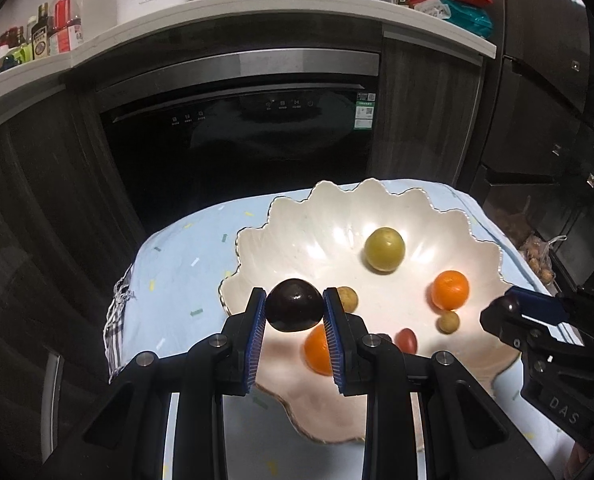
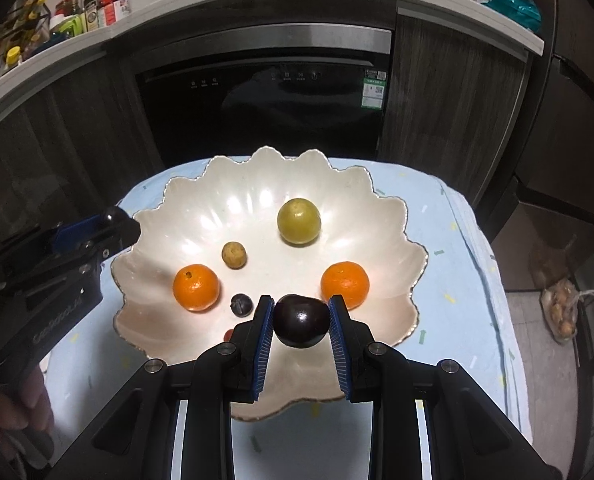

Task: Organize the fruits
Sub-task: 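Open the left tool releasing the plum while the right tool releases its plum into the bowl, then withdraw both open tools away from the bowl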

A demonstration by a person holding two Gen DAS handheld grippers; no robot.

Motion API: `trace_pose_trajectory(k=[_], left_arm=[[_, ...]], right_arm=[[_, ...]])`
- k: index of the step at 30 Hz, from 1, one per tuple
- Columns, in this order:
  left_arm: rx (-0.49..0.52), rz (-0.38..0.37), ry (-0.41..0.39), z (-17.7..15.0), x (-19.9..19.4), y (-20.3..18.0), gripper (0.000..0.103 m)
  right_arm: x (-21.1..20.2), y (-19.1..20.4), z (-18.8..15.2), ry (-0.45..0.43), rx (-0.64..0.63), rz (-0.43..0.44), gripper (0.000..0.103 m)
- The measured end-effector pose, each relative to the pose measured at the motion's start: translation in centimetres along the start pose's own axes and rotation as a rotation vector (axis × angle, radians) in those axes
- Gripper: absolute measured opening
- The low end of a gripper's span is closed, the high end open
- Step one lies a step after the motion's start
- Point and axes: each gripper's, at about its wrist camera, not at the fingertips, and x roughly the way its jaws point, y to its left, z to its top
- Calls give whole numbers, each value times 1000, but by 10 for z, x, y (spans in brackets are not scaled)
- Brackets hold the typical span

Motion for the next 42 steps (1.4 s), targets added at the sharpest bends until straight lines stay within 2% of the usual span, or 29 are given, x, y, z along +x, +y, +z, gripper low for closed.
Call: trace_pose_trajectory(k=[9, 10, 14, 16, 17, 18, 20, 23, 28, 35, 42], left_arm=[[-14, -11, 38, 0, 26, 7, 30], [-12, -14, 41, 0, 27, 7, 33], [-22, 6, 19, 1, 24, 8, 64], [-30, 10, 13, 3, 22, 9, 65], [-29, 10, 14, 3, 22, 10, 65], [-25, 11, 15, 4, 22, 10, 65], [-18, 20, 15, 4, 20, 9, 68], [-29, 28, 10, 5, 13, 10, 78], [-56, 12, 5, 8, -1, 10, 87], [-46, 46, -20, 14, -29, 4, 98], [-43, 61, -37, 11, -58, -2, 102]], right_arm=[[26, -1, 3, 64, 32, -26, 29], [28, -2, 3, 70, 36, -25, 29], [35, -7, 3, 86, 58, -34, 30], [37, -10, 3, 93, 65, -42, 30], [38, -11, 4, 96, 67, -46, 34], [39, -12, 4, 99, 70, -49, 45], [39, -13, 5, 98, 79, -60, 57], [33, -17, 6, 80, 96, -73, 63], [21, -18, 9, 55, 103, -75, 64], [3, -21, 9, 26, 121, -71, 69], [-22, -22, 7, -11, 120, -75, 70]])
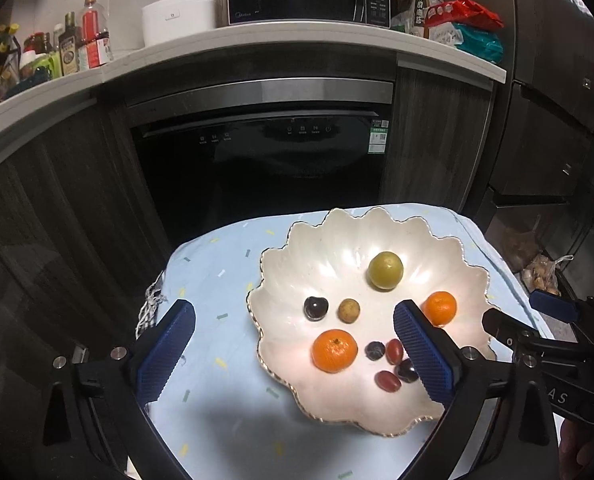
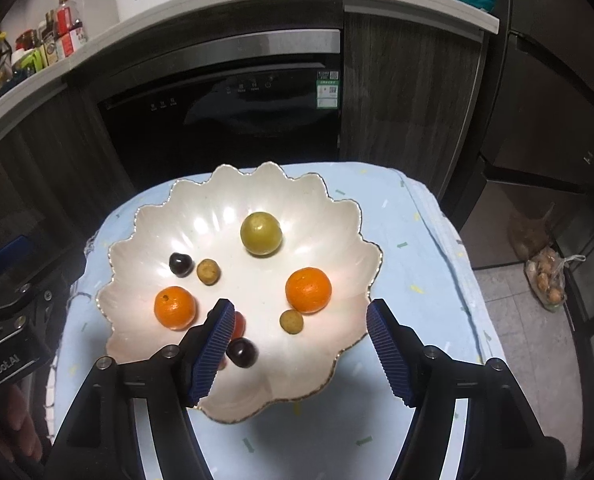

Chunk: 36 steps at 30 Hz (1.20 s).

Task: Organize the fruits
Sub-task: 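Withdraw both open tools away from the bowl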

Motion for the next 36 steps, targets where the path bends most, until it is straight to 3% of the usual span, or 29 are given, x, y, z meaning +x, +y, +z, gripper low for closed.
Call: trace_pose_trajectory(k=[23, 27, 36], left_arm=[[-17, 56, -9, -39, -68, -10, 103], [-26, 63, 13, -45, -76, -11, 103], [-46, 66, 30, -58, -99, -20, 103]], right_arm=[[-62, 1, -31, -75, -41, 12, 72], [-70, -1, -38, -86, -37, 13, 87], [-90, -10, -51, -97, -28, 27, 87]])
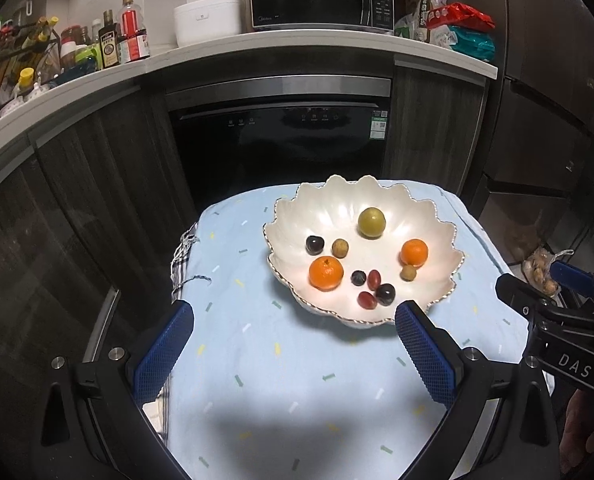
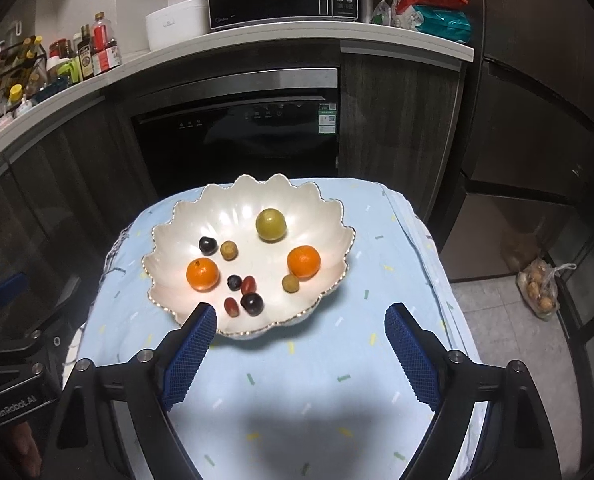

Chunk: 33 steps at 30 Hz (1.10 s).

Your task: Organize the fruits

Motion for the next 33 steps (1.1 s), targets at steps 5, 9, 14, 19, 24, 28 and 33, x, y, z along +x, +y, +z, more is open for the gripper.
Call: trace_pose_trajectory(k=[5, 9, 14, 19, 24, 28, 33], left_arm=[[-34, -28, 17, -6, -18, 2, 103], [-27, -23, 47, -13, -30, 0, 103], [-63, -17, 88, -25, -44, 1, 103], [-80, -4, 102, -32, -54, 2, 103], [-104, -29, 134, -43, -62, 2, 103], [-92, -25, 136, -47, -67, 1, 103], [-83, -13, 104, -45, -77, 1, 103]], right_arm=[[-20, -2, -7, -2, 6, 21, 87], [-42, -1, -12, -8, 2, 23, 88], [-62, 0, -18, -13, -6, 24, 92], [-77, 4, -26, 4, -23, 38, 92], [-87, 4, -35, 32, -30, 31, 92], [-97, 1, -41, 15, -31, 17, 92], [-103, -1, -43, 0, -30, 9, 92]])
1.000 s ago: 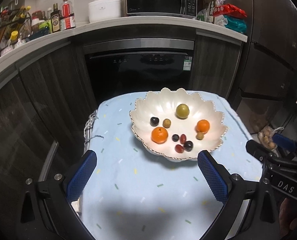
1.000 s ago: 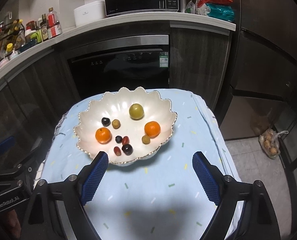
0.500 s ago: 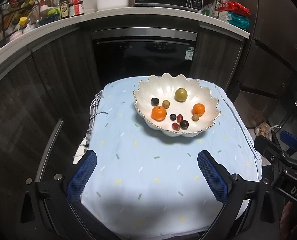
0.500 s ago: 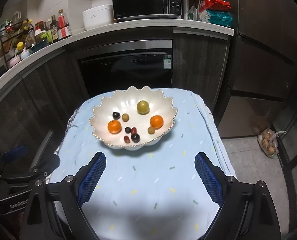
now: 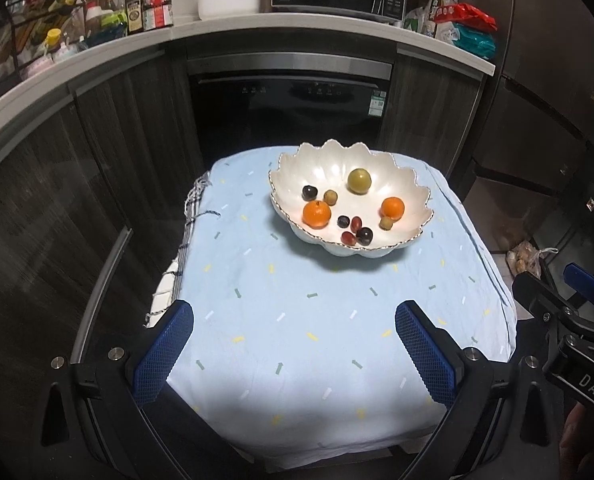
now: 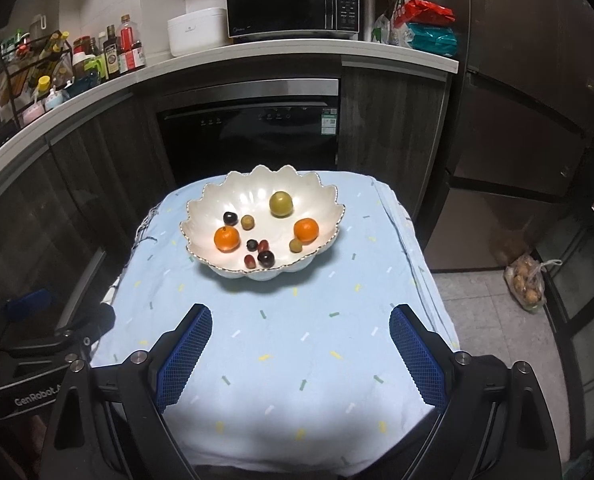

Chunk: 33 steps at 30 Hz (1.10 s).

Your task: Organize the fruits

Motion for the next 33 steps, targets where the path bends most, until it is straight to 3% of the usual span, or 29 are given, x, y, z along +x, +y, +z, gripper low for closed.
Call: trace_pose_trajectory(k=[33], left_arm=[[15, -2, 3, -2, -1, -1, 103]], right_arm=[[-1, -6, 2, -2, 26, 3, 92]])
